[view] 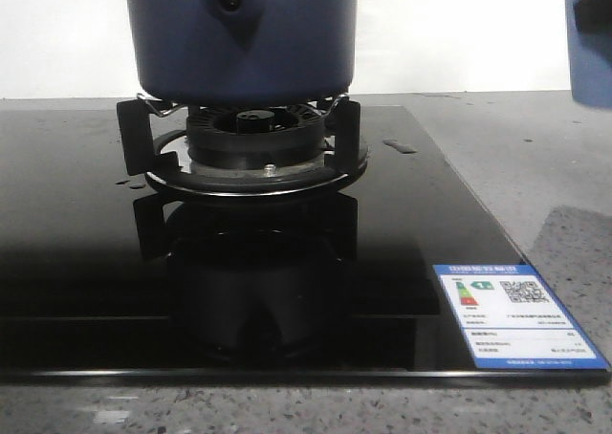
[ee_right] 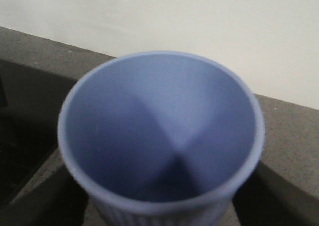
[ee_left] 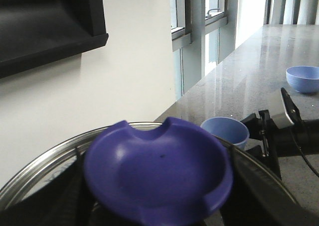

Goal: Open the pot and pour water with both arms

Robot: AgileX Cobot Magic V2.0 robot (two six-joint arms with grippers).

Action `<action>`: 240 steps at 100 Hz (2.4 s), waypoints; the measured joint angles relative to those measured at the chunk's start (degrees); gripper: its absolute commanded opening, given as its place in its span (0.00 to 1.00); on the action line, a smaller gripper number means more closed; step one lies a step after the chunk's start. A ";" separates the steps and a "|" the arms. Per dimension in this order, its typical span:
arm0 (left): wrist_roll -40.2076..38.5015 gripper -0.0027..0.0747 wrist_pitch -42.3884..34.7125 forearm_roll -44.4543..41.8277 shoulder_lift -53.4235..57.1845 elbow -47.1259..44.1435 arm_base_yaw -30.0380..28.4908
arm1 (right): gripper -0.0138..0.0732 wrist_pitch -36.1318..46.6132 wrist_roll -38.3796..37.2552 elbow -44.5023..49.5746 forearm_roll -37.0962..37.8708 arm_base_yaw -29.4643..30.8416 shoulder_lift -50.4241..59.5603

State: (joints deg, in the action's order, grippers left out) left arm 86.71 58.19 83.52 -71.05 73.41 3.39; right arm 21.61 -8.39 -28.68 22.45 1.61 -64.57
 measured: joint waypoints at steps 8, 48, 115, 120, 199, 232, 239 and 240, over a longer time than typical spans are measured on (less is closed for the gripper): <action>0.00 0.44 -0.05 0.00 -0.39 0.00 0.00 | 0.44 4.24 0.00 2.65 -0.13 0.72 -0.55; 0.59 0.44 -0.05 0.00 -2.38 -0.09 0.00 | 0.71 -0.01 0.00 3.47 -0.34 0.72 -1.39; 5.61 0.44 -1.76 1.04 -9.85 -0.09 6.41 | 0.79 0.21 0.00 3.47 -0.45 0.72 10.74; 5.69 0.44 -1.90 1.19 -10.60 -0.09 6.45 | 0.79 0.21 0.00 3.47 -0.45 0.72 12.32; 6.05 0.44 -1.35 3.04 -12.44 -0.09 6.54 | 0.79 15.74 -0.03 3.60 -8.99 0.72 -7.59; 6.05 0.44 -1.23 3.04 -12.44 -0.11 6.54 | 0.92 13.80 -2.04 3.60 -9.34 0.72 -8.27; 6.05 0.44 -1.23 3.04 -12.44 -0.11 6.54 | 0.91 12.25 -2.13 3.60 -9.34 0.72 -8.27; 6.05 0.44 -1.23 3.04 -12.44 -0.11 6.54 | 0.91 12.23 -2.13 3.60 -9.44 0.72 -8.27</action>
State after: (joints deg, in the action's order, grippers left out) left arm 92.76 56.96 86.56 -83.49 73.30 9.93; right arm 33.84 -10.52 -25.08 13.01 2.33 -72.84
